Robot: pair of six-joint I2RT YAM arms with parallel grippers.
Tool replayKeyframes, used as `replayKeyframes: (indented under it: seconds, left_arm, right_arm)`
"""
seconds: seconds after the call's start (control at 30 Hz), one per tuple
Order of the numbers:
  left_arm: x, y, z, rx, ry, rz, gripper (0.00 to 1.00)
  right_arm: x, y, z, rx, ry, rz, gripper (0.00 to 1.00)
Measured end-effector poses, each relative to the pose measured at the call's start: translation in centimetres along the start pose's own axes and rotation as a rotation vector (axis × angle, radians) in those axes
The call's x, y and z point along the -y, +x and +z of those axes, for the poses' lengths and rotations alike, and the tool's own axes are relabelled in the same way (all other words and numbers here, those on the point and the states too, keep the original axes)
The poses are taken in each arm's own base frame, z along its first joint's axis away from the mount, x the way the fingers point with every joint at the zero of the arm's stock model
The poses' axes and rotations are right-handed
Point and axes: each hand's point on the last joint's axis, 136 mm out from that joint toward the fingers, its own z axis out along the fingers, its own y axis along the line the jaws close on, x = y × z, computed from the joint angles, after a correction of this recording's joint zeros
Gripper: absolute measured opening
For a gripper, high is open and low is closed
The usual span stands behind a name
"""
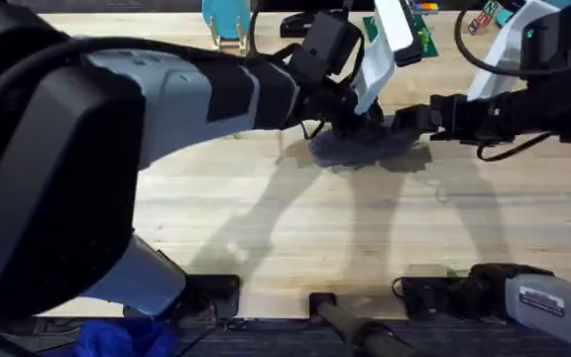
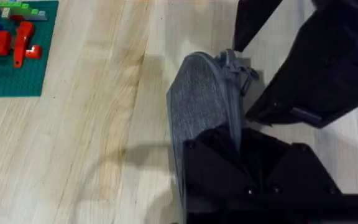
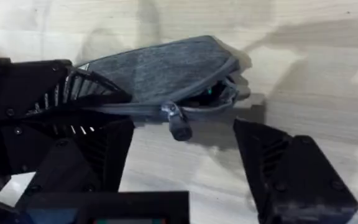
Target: Unzip the bag, pick up the pens from the table one at a time and place them inside, then zip the bag closed.
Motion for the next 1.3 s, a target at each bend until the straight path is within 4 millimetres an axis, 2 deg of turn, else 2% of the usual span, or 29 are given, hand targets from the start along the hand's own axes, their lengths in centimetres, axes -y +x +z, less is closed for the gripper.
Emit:
replayKeyframes:
  seconds: [0.17,0.27,0.3,0.47,0.67,0.73,0.8,0.87,1.3]
  left_arm:
    - [0.0,0.0,0.0,0.000,0.000,0.000,0.042]
    - [0.0,0.0,0.0,0.000,-0.001,0.000,0.042]
    - [0.0,0.0,0.0,0.000,-0.001,0.000,0.042]
    - [0.0,0.0,0.0,0.000,-0.001,0.000,0.042]
    - [-0.1,0.0,0.0,0.000,-0.001,0.000,0.042]
    - [-0.1,0.0,0.0,0.000,-0.001,0.000,0.042]
    - [-0.1,0.0,0.0,0.000,-0.002,0.000,0.042]
    - [-0.1,0.0,0.0,0.000,-0.002,0.000,0.042]
    - [-0.1,0.0,0.0,0.000,-0.002,0.000,0.042]
  right_arm:
    - [-0.1,-0.3,0.2,0.010,-0.002,-0.005,0.904]
    - [0.0,-0.4,0.4,0.009,-0.003,0.000,0.823]
    - [0.1,-0.2,0.9,-0.008,-0.002,0.011,0.691]
    - [0.3,0.0,1.3,-0.026,0.000,0.022,0.492]
    - [0.3,0.0,1.3,-0.026,0.002,0.025,0.367]
    - [0.3,0.0,1.3,-0.026,0.003,0.024,0.273]
    - [0.4,0.0,1.3,-0.026,0.004,0.025,0.135]
    - [0.4,0.0,1.3,-0.026,0.006,0.025,0.058]
    - [0.4,0.0,1.3,-0.026,0.006,0.025,0.036]
